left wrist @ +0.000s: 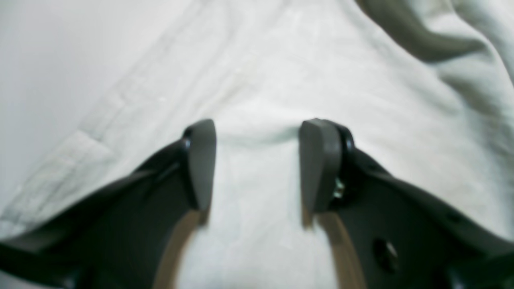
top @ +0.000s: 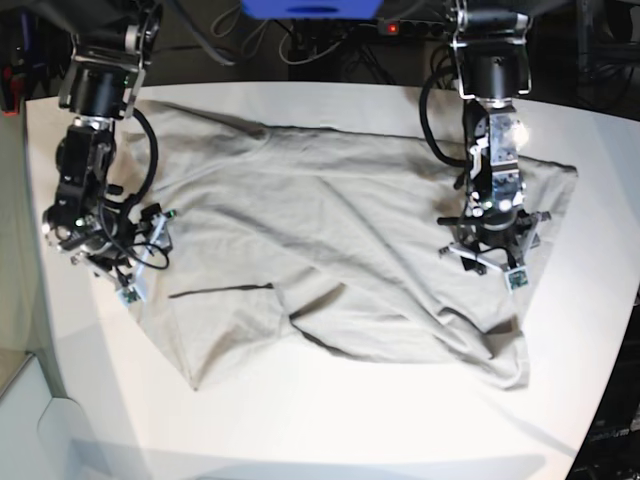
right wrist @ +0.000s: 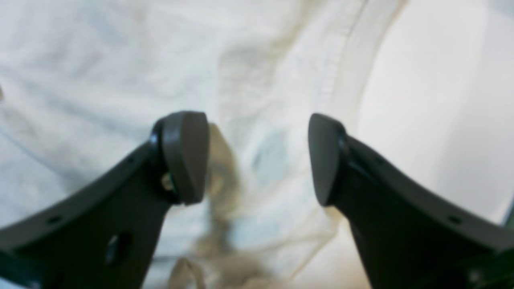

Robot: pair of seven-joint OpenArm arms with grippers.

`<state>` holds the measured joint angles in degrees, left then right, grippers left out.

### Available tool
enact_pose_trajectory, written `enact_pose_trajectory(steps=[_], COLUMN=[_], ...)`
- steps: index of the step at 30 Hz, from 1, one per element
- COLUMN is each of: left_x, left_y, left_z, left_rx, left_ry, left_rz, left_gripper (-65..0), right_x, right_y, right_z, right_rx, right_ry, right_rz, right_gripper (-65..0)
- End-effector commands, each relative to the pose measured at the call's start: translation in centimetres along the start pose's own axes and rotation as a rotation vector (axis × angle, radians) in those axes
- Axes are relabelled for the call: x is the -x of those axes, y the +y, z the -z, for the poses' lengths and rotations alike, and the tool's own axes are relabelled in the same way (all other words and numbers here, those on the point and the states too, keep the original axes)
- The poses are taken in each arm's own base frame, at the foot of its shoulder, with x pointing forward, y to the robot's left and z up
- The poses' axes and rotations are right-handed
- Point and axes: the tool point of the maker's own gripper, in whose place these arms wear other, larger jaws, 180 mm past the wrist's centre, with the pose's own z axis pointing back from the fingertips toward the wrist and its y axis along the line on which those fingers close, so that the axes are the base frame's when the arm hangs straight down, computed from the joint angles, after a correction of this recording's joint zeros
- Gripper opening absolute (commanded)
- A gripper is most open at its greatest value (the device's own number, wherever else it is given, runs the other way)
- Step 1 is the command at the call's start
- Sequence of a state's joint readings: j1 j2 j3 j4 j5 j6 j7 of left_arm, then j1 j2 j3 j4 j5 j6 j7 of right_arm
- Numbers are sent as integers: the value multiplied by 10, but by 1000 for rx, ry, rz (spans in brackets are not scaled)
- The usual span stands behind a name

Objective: Layout the t-shirt on the table in an organized manner, then fold the t-shirt properly
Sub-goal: 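Grasp shirt edges with both grippers and pull them apart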

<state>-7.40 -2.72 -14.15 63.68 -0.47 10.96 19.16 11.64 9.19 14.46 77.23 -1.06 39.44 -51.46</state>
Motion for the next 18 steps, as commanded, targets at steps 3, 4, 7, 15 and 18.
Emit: enact_pose_trajectory(steps=[3, 4, 7, 15, 18], left_x=[32, 37, 46, 64, 56], left_y=[9, 12, 20, 38, 45], left_z=[-6, -10, -26, -72, -85], left_rx=[-17, -20, -26, -31, -32], left_ry=[106, 109, 101, 158, 138], left_rz=[17, 21, 34, 57, 70], left_gripper=[-416, -458, -587, -636, -636], right_x=[-6, -2, 8, 33, 39], right_y=[-5, -3, 1, 4, 8], right_z=[-4, -4, -2, -7, -16], right_rx=[5, 2, -5, 1, 16], right_ry=[-29, -21, -2, 38, 32], right_rz=[-10, -8, -6, -21, -41], right_gripper=[-344, -363, -404, -413, -413])
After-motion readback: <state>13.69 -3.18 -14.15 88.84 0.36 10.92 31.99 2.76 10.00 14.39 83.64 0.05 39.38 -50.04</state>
